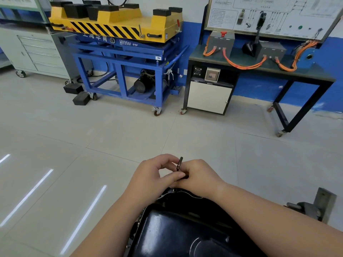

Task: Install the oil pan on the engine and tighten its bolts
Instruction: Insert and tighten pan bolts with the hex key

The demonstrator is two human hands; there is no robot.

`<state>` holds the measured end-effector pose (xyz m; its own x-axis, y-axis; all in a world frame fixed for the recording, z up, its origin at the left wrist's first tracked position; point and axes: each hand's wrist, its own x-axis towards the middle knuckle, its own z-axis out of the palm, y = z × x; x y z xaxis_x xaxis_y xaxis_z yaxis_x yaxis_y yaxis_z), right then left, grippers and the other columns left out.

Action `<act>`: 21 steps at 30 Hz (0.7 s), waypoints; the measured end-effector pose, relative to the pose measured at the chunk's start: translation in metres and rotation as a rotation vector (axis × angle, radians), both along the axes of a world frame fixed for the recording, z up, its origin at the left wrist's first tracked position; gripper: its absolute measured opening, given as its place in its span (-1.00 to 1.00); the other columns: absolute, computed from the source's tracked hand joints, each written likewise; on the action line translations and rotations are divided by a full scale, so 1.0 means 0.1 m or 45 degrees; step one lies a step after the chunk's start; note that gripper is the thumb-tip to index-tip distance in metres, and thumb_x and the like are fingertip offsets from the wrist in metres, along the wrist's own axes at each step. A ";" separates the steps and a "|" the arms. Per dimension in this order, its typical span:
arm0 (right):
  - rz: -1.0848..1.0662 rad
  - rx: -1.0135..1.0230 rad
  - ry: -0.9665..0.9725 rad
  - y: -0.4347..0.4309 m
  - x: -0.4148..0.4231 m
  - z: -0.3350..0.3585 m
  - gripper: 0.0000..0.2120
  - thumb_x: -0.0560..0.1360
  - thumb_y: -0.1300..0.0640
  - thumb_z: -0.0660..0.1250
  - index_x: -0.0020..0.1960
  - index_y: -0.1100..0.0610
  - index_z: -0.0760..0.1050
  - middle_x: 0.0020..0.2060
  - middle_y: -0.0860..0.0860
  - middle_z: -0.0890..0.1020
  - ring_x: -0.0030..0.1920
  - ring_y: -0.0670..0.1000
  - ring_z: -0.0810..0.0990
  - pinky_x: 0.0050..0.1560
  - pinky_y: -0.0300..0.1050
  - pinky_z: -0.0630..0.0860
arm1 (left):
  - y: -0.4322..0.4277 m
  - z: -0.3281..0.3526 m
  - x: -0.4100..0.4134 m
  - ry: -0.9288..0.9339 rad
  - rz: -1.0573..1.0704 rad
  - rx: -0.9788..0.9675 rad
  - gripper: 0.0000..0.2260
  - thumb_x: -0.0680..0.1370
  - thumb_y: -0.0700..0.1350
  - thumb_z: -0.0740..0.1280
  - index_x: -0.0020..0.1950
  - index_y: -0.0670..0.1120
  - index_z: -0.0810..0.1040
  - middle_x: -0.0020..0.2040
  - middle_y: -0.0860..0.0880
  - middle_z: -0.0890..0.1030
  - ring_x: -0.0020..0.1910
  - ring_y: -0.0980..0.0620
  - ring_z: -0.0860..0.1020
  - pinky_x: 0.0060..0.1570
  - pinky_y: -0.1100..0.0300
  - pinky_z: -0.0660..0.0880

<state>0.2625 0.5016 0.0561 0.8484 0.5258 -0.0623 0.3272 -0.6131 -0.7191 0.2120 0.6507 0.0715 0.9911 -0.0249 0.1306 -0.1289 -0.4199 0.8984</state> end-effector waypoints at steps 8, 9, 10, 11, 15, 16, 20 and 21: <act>0.007 -0.050 -0.033 -0.01 0.01 0.02 -0.68 0.35 0.17 0.40 -0.48 -0.06 0.38 -0.57 -0.23 0.47 -0.46 -0.29 0.44 -0.37 -0.44 0.33 | -0.07 0.08 0.00 -0.201 -0.091 0.657 -0.87 0.52 -0.09 0.24 0.06 -0.03 0.41 -0.06 0.06 0.54 -0.03 0.06 0.46 -0.05 0.14 0.41; 0.010 -0.081 -0.052 -0.01 0.01 0.02 -0.68 0.35 0.17 0.39 -0.47 -0.08 0.36 -0.56 -0.20 0.46 -0.46 -0.26 0.43 -0.38 -0.43 0.33 | -0.08 0.11 0.01 -0.200 -0.104 0.712 -0.86 0.52 -0.09 0.23 0.06 -0.05 0.40 -0.06 0.03 0.54 -0.03 0.03 0.46 -0.05 0.12 0.41; 0.018 -0.108 -0.071 -0.01 0.01 0.03 -0.67 0.35 0.18 0.38 -0.48 -0.07 0.34 -0.55 -0.19 0.44 -0.47 -0.24 0.42 -0.39 -0.42 0.32 | -0.10 0.14 0.01 -0.209 -0.123 0.769 -0.86 0.51 -0.10 0.22 0.05 -0.05 0.40 -0.06 0.01 0.53 -0.03 0.01 0.45 -0.06 0.11 0.41; 0.016 -0.125 -0.079 -0.02 0.01 0.03 -0.65 0.35 0.19 0.36 -0.50 -0.06 0.32 -0.56 -0.19 0.43 -0.47 -0.22 0.42 -0.41 -0.41 0.31 | -0.13 0.17 0.02 -0.226 -0.146 0.828 -0.87 0.49 -0.12 0.20 0.03 -0.05 0.40 -0.07 0.00 0.53 -0.04 0.00 0.45 -0.09 0.11 0.40; -0.020 -0.075 -0.048 -0.04 0.00 0.02 -0.70 0.35 0.17 0.40 -0.49 -0.01 0.40 -0.56 -0.17 0.42 -0.41 -0.13 0.39 -0.42 -0.35 0.28 | -0.16 0.23 0.04 -0.291 -0.287 0.990 -0.80 0.47 -0.20 0.17 0.06 -0.02 0.44 -0.04 0.04 0.52 -0.03 0.00 0.45 -0.13 0.16 0.37; -0.015 -0.046 -0.035 -0.04 -0.01 0.02 -0.78 0.33 0.15 0.44 -0.43 0.02 0.47 -0.54 -0.20 0.44 -0.38 -0.17 0.42 -0.39 -0.37 0.31 | -0.15 0.24 0.05 -0.303 -0.322 1.024 -0.76 0.48 -0.21 0.17 0.10 0.01 0.45 -0.02 0.05 0.52 -0.01 0.01 0.45 -0.12 0.18 0.36; 0.005 0.017 0.021 -0.03 -0.02 -0.01 -0.85 0.31 0.09 0.52 -0.32 0.02 0.56 -0.48 -0.21 0.52 -0.33 -0.22 0.47 -0.33 -0.44 0.36 | -0.06 0.29 0.09 -0.370 -0.466 1.101 -0.68 0.48 -0.20 0.21 0.20 0.07 0.46 0.01 0.10 0.52 0.00 0.05 0.43 -0.13 0.24 0.29; 0.021 0.028 0.031 -0.03 -0.03 -0.01 -0.88 0.32 0.10 0.52 -0.30 0.02 0.58 -0.44 -0.20 0.55 -0.31 -0.23 0.49 -0.31 -0.44 0.37 | -0.05 0.30 0.09 -0.365 -0.487 1.105 -0.67 0.48 -0.20 0.22 0.20 0.07 0.47 0.01 0.10 0.52 0.00 0.05 0.43 -0.14 0.25 0.28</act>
